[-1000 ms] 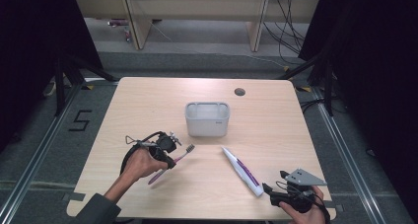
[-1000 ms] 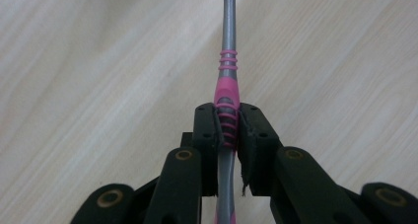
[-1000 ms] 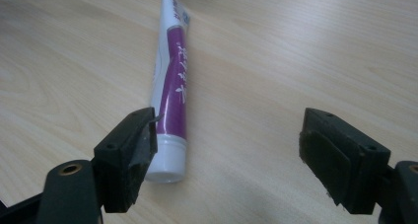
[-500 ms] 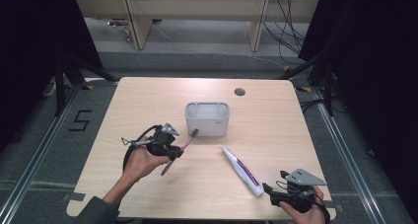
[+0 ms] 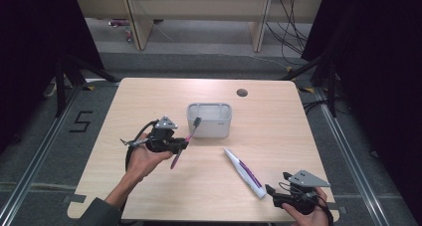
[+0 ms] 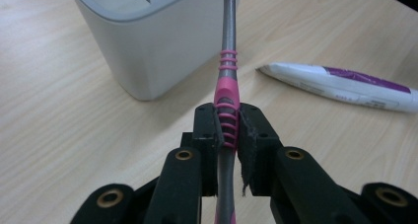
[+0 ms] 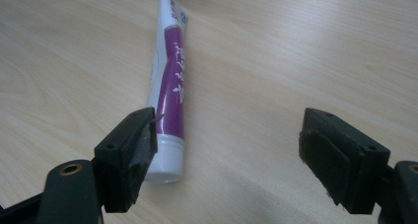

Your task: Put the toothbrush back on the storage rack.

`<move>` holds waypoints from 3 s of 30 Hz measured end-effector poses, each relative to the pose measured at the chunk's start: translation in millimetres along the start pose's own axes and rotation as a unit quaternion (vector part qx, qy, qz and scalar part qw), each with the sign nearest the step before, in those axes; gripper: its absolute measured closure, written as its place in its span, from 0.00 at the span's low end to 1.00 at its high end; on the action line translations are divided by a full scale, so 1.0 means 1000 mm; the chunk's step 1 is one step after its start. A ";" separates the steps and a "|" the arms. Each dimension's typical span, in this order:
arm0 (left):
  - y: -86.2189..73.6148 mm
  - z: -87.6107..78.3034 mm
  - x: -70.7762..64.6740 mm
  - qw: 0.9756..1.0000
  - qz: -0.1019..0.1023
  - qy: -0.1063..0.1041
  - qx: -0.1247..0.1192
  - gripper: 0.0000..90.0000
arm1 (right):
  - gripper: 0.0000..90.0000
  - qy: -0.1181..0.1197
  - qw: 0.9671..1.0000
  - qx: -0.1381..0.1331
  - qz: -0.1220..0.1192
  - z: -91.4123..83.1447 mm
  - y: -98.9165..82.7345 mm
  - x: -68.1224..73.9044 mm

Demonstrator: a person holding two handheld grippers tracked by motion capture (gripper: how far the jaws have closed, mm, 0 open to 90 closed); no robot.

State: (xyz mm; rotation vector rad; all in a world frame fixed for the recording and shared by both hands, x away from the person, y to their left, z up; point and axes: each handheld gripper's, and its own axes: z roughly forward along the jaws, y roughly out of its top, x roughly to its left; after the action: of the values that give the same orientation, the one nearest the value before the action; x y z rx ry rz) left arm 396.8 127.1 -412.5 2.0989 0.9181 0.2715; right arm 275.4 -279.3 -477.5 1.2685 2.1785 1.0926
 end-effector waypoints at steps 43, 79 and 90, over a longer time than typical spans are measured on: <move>0.040 -0.012 0.017 0.983 -0.064 0.034 -0.168 0.87 | 0.26 -0.003 1.000 0.000 -0.006 0.000 0.000 -0.001; 0.083 0.006 0.031 0.969 -0.092 0.064 -0.220 0.87 | 0.26 0.000 1.000 -0.002 -0.018 0.001 0.000 -0.004; 0.090 0.007 0.040 0.963 -0.105 0.080 -0.235 0.87 | 0.26 0.001 1.000 -0.001 -0.018 0.001 0.000 -0.005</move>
State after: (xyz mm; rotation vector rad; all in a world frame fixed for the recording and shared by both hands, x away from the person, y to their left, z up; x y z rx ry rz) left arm 476.0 114.0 -354.0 1.5469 1.0456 0.5002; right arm 278.2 -283.0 -478.6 1.2236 2.1915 1.0823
